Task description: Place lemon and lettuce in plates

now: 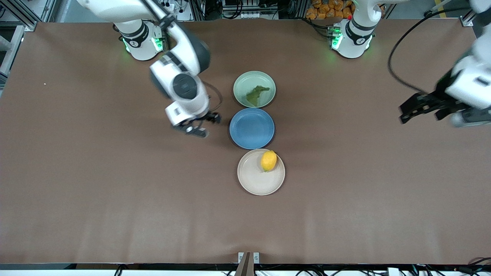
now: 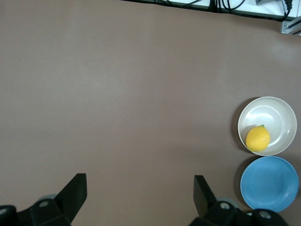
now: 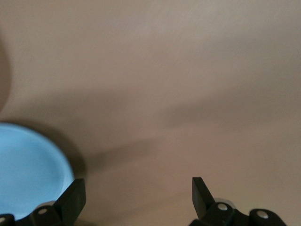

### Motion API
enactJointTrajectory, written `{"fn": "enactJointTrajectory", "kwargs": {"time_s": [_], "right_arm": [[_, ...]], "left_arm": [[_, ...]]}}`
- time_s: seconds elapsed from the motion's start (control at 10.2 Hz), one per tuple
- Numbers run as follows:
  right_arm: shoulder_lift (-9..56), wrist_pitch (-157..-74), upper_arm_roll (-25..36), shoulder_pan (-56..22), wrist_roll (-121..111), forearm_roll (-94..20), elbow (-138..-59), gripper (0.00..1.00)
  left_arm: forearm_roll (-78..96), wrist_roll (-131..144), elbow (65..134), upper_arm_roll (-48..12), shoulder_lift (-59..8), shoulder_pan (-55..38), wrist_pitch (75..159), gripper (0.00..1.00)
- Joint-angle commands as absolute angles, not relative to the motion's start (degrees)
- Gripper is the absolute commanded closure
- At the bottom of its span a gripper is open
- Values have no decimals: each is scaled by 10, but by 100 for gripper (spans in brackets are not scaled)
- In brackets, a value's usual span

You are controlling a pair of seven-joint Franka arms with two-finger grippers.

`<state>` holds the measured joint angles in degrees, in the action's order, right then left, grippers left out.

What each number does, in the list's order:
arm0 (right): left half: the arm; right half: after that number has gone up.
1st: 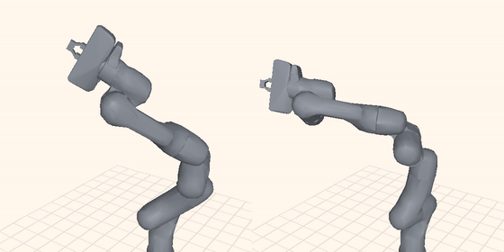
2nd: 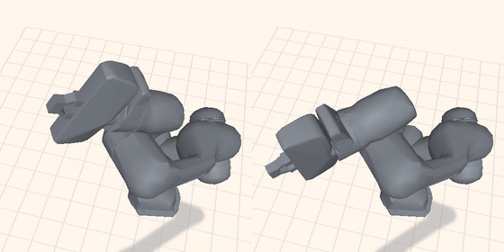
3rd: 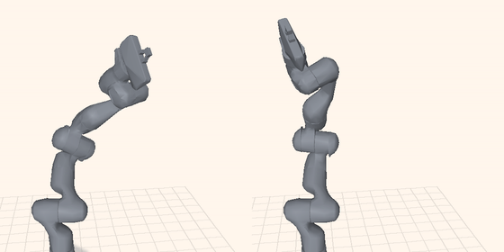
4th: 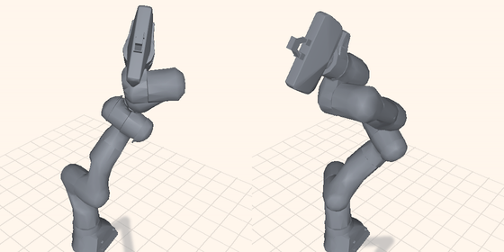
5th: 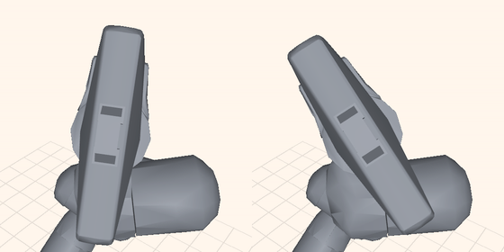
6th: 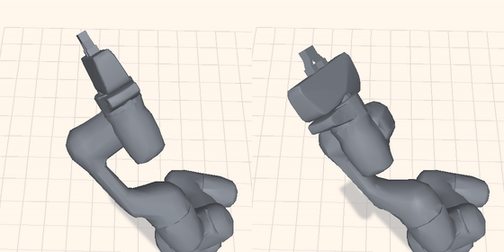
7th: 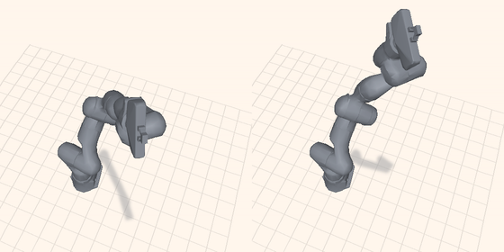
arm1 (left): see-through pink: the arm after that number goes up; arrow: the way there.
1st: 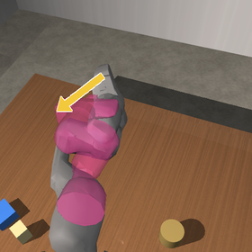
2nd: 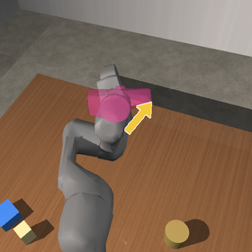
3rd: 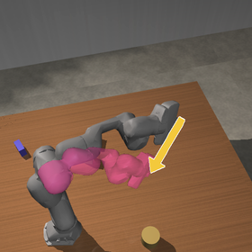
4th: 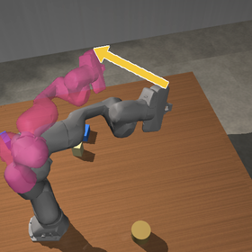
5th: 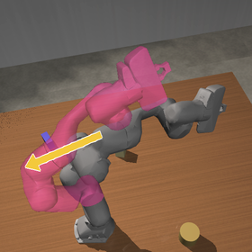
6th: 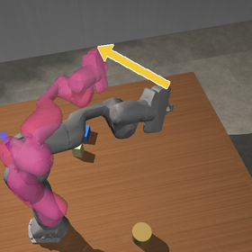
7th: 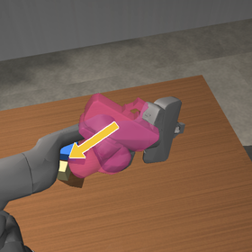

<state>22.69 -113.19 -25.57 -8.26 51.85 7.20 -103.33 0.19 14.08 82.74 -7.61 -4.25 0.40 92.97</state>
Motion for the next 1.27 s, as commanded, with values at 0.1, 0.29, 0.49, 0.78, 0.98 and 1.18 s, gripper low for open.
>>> {"fn": "enactJointTrajectory", "kwargs": {"time_s": [0.1, 0.29, 0.49, 0.78, 0.98, 1.18], "right_arm": [[211, -1098, -216, -11, 350, 71, -992, 0], [185, -1099, -136, -12, 226, 69, -991, 0], [171, -1099, -93, -10, 170, 65, -990, 0], [143, -1093, -40, -6, 91, 61, -960, 0], [113, -1061, -20, -11, 79, 61, -954, 0], [114, -956, 1, -22, 75, 60, -879, 0]], "left_arm": [[19, 128, 846, -80, -11, 24, 903, 0], [19, 128, 847, -81, -12, 25, 899, 0], [17, 128, 844, -80, -16, 25, 892, 0], [11, 132, 840, -81, -18, 24, 892, 0], [11, 131, 839, -79, -17, 25, 888, 0], [12, 131, 839, -78, -15, 25, 875, 0]]}}
